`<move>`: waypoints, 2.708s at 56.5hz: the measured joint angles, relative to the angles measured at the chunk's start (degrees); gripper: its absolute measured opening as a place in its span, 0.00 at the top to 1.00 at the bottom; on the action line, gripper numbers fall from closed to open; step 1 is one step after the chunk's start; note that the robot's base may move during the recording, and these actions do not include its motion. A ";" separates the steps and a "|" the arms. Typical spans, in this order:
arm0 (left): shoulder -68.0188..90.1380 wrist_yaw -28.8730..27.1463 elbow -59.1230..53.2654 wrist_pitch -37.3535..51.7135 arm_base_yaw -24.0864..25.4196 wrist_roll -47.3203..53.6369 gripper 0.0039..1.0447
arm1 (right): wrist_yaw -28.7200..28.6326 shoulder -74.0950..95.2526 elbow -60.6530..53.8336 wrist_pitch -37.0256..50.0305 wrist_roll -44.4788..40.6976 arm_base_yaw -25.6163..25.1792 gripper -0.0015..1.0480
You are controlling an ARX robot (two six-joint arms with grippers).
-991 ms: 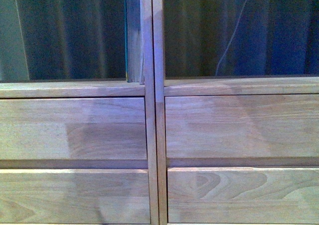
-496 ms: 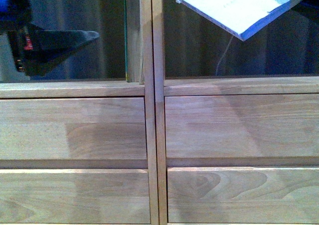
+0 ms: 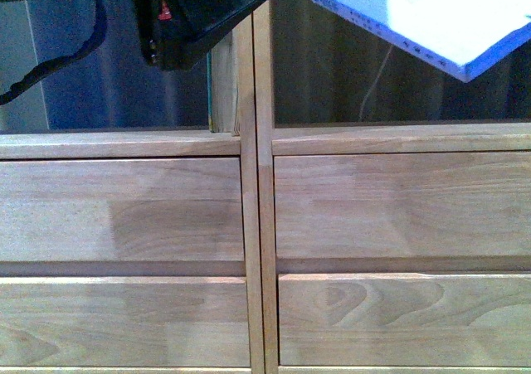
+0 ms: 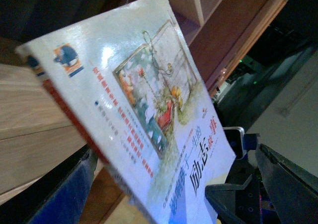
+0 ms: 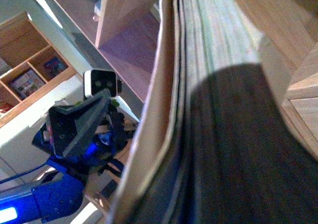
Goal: Organize books on shelf
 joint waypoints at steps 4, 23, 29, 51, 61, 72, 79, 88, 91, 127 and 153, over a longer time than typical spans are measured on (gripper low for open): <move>0.00 1.27 -0.02 0.66 -1.40 -0.04 0.07 | -3.28 -0.70 -1.73 3.93 3.54 -0.26 0.93; -1.18 4.33 -3.34 4.59 -4.63 2.69 0.24 | -10.67 -3.74 -7.15 18.69 16.41 0.46 0.93; -1.57 4.35 -3.87 7.61 -4.24 1.97 0.37 | -10.97 -4.92 -7.52 18.03 16.15 1.75 0.93; -5.09 5.97 -7.19 22.69 0.68 -6.91 0.88 | -12.87 -6.80 -8.98 16.41 13.86 3.08 0.47; -6.34 6.43 -7.98 25.59 6.27 -9.86 0.94 | -15.23 -6.16 -11.19 23.23 17.16 -1.66 0.21; -6.60 5.20 -8.07 28.41 13.94 -12.57 0.94 | -15.41 -5.84 -11.89 25.03 18.82 -3.43 0.06; -7.21 2.86 -7.23 18.58 17.92 -6.64 0.94 | -15.43 -5.84 -11.89 25.09 18.93 -3.50 0.06; -6.86 -7.08 -2.05 1.57 21.03 10.78 0.94 | -15.45 -5.84 -11.91 25.09 19.10 -3.63 0.07; -6.16 -10.86 0.44 -1.55 21.70 17.70 0.94 | -15.47 -5.84 -11.91 25.09 19.10 -3.78 0.07; 15.37 -31.41 32.06 -15.04 18.38 56.76 0.94 | -27.17 -25.09 -25.92 17.62 17.84 -25.09 0.07; 29.40 -35.56 49.35 -19.28 15.30 58.60 0.94 | -26.05 -32.81 -27.80 6.43 2.54 -33.68 0.07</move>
